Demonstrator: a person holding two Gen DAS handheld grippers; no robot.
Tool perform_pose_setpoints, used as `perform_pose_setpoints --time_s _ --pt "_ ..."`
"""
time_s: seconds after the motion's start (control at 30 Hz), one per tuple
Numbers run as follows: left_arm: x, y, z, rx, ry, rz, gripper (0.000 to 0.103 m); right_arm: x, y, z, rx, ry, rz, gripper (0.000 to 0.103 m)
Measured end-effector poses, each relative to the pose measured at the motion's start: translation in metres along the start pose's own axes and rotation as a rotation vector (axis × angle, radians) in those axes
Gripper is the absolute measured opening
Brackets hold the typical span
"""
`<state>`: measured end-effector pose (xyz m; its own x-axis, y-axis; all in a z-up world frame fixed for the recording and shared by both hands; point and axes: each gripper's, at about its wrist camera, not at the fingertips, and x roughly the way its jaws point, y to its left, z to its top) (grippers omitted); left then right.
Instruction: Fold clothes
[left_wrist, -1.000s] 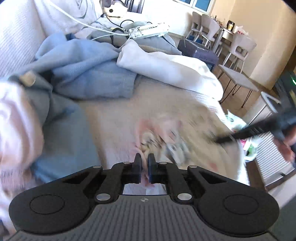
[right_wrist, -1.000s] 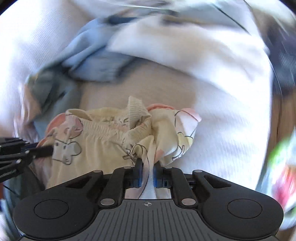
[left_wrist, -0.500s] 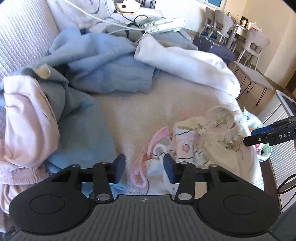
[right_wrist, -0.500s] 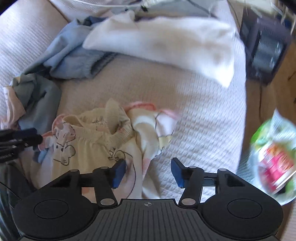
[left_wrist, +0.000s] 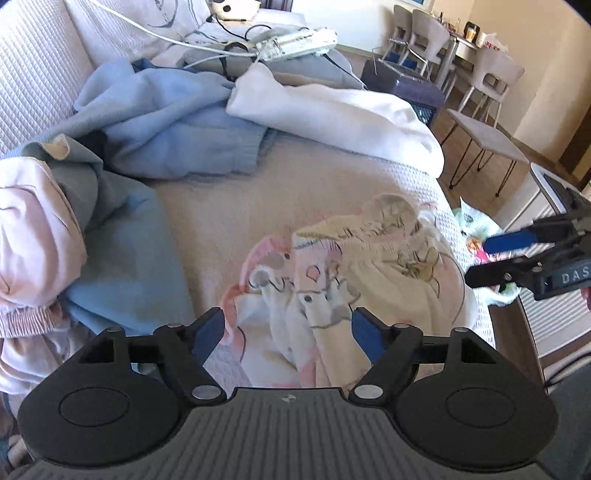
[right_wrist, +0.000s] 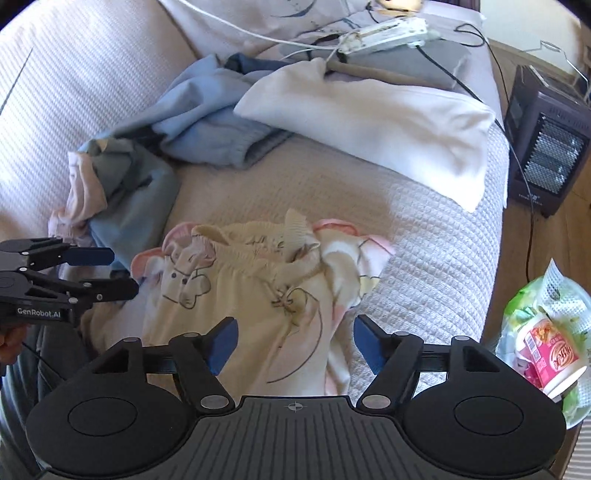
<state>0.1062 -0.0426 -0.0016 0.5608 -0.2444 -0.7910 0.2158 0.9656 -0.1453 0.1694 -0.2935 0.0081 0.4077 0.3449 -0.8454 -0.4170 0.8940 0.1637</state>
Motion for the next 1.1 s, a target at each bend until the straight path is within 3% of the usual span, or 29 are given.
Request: perform_pose_setpoints --time_s 0.1,0.47,1.1 --pt "-0.002 -0.001 -0.002 0.006 0.010 -0.001 0.075 0.002 0.006 0.002 -0.031 -0.003 -0.015 0.072" --pt "-0.001 -0.002 -0.007 0.004 0.026 0.013 0.077 0.009 0.024 -0.002 0.004 0.003 0.057 0.078" --pt "0.008 -0.015 -0.017 0.008 0.054 -0.023 0.077 0.012 0.039 -0.007 -0.075 0.008 -0.045 0.078"
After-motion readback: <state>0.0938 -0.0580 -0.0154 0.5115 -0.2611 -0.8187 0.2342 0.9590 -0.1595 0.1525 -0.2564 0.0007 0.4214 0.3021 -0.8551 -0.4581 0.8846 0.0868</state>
